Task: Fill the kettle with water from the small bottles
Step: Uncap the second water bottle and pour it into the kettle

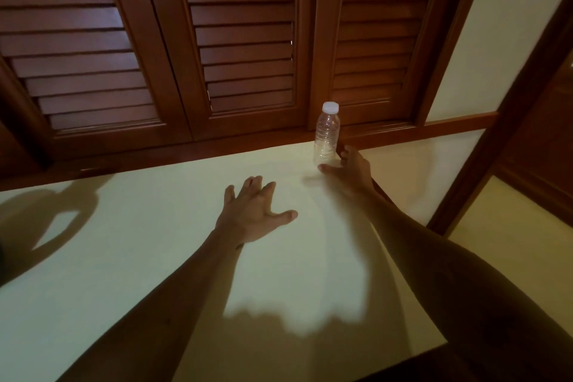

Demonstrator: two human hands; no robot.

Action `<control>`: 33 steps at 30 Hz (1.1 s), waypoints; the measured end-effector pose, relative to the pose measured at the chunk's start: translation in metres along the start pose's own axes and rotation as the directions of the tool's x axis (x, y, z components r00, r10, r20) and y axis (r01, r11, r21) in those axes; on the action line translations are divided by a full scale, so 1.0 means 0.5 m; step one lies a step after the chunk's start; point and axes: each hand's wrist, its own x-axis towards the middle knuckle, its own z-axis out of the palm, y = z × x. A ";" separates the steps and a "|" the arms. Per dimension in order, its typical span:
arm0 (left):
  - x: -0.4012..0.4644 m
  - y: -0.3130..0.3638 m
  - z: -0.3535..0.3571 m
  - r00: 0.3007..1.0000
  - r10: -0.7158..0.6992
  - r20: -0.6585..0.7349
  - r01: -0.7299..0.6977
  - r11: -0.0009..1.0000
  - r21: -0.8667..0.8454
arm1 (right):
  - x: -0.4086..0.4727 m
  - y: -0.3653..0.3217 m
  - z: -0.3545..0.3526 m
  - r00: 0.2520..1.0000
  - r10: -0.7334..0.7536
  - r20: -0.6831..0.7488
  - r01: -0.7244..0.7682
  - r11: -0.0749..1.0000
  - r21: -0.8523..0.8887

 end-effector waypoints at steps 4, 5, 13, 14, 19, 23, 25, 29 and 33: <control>0.003 -0.004 0.002 0.999 0.011 -0.037 -0.011 1.000 -0.012 | -0.066 0.008 -0.007 0.998 0.043 -0.044 -0.044 0.999 -0.024; 0.001 -0.005 0.002 0.999 0.016 -0.043 -0.017 1.000 -0.020 | -0.087 0.009 -0.009 0.999 0.041 -0.034 -0.042 0.999 -0.031; -0.127 -0.044 -0.035 0.992 0.123 -0.001 -0.122 0.988 -0.099 | -0.236 -0.035 0.022 0.962 -0.173 0.210 0.244 0.893 -0.379; -0.154 -0.062 -0.040 0.992 0.129 0.008 -0.127 0.985 -0.117 | -0.258 -0.052 0.038 0.952 -0.187 0.243 0.271 0.884 -0.380; -0.335 -0.200 -0.066 0.993 0.108 0.045 -0.097 0.975 -0.200 | -0.392 -0.151 0.165 0.896 -0.232 0.379 0.374 0.855 -0.360; -0.521 -0.345 -0.085 0.996 0.090 0.010 -0.085 0.970 -0.228 | -0.548 -0.251 0.295 0.831 -0.315 0.458 0.486 0.811 -0.325; -0.614 -0.414 -0.091 0.993 0.113 -0.019 -0.114 0.971 -0.212 | -0.630 -0.289 0.359 0.803 -0.362 0.473 0.529 0.799 -0.287; -0.774 -0.543 -0.097 0.995 0.094 -0.043 -0.101 0.971 -0.215 | -0.763 -0.349 0.453 0.808 -0.399 0.435 0.529 0.815 -0.236; -0.903 -0.656 -0.112 0.994 0.006 -0.112 -0.035 0.966 -0.255 | -0.872 -0.432 0.527 0.782 -0.389 0.486 0.521 0.837 -0.168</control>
